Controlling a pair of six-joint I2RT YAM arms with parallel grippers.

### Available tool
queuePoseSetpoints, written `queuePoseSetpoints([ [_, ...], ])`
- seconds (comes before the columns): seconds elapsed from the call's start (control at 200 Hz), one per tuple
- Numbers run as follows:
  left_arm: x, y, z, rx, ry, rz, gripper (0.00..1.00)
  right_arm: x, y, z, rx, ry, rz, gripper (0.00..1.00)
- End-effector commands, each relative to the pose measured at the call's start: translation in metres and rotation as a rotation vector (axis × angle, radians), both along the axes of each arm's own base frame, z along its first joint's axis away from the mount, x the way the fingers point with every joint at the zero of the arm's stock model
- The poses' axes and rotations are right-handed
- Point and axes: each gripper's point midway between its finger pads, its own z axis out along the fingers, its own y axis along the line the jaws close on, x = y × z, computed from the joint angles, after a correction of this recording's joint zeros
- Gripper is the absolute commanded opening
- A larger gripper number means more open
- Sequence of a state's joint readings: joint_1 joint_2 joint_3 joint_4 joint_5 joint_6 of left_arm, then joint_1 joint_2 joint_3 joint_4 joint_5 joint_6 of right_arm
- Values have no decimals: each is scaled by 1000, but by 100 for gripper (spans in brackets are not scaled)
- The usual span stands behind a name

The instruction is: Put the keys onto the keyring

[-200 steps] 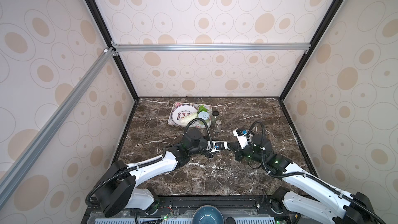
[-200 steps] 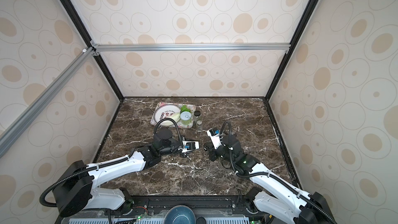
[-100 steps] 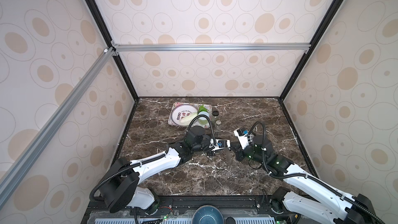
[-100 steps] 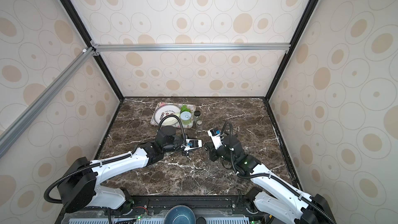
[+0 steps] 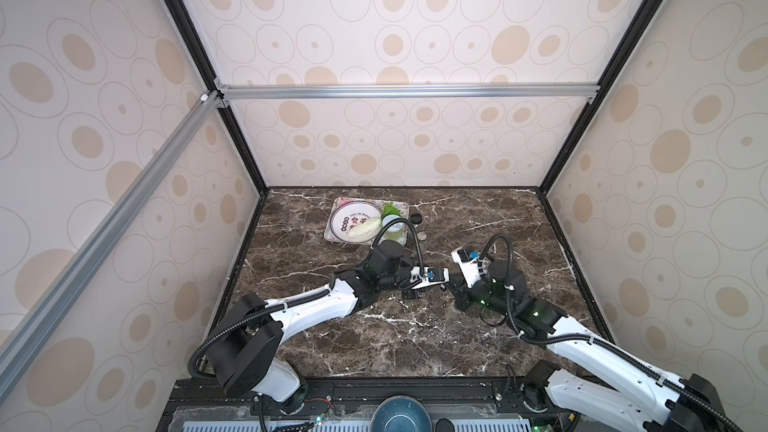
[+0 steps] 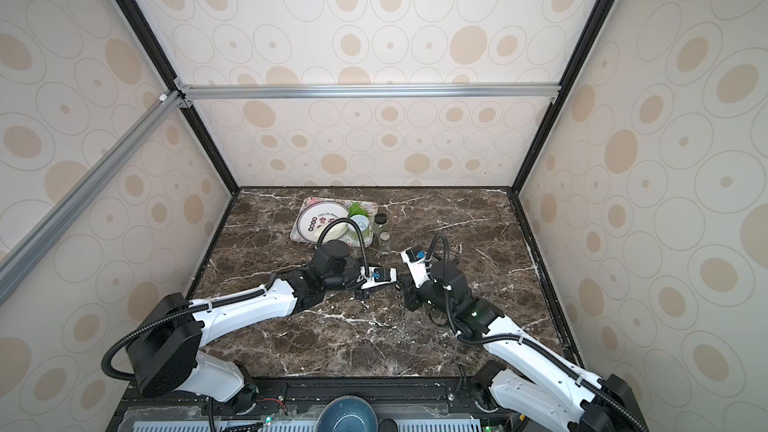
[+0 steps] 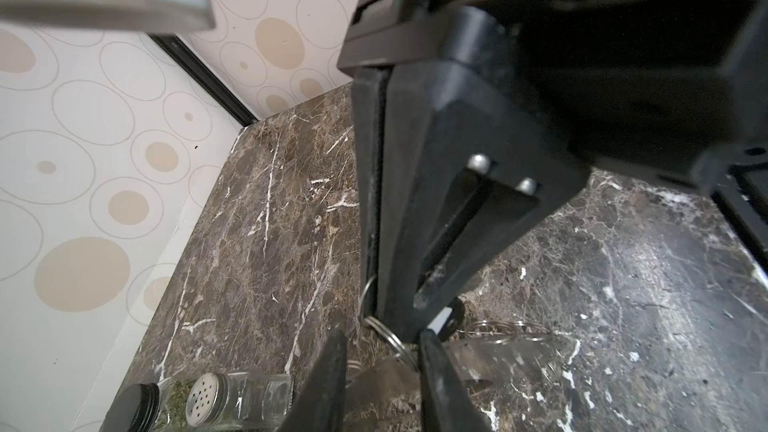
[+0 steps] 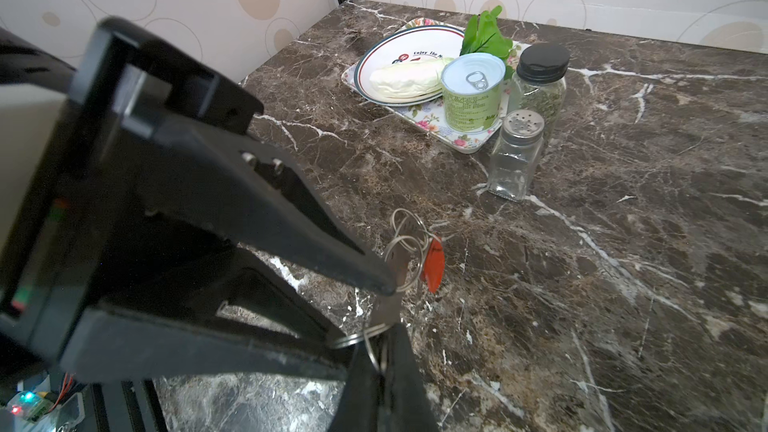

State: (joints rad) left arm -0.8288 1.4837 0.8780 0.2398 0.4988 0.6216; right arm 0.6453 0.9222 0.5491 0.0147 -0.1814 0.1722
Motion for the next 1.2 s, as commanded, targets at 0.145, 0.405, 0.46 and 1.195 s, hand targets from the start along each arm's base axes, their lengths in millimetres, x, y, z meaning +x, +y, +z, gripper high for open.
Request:
queuePoseSetpoints([
  [0.145, 16, -9, 24, -47, -44, 61, 11, -1, 2, 9, 27, -28, 15, 0],
  [0.405, 21, -6, 22, -39, -42, 98, 0, -1, 1, 8, 26, -25, 7, 0],
  [0.46, 25, -7, 28, -61, -60, 111, 0, 0, 0, 7, 25, -22, 3, 0],
  [1.195, 24, 5, 48, -154, -111, 165, 0, 13, -6, -7, 72, 75, -49, 0],
])
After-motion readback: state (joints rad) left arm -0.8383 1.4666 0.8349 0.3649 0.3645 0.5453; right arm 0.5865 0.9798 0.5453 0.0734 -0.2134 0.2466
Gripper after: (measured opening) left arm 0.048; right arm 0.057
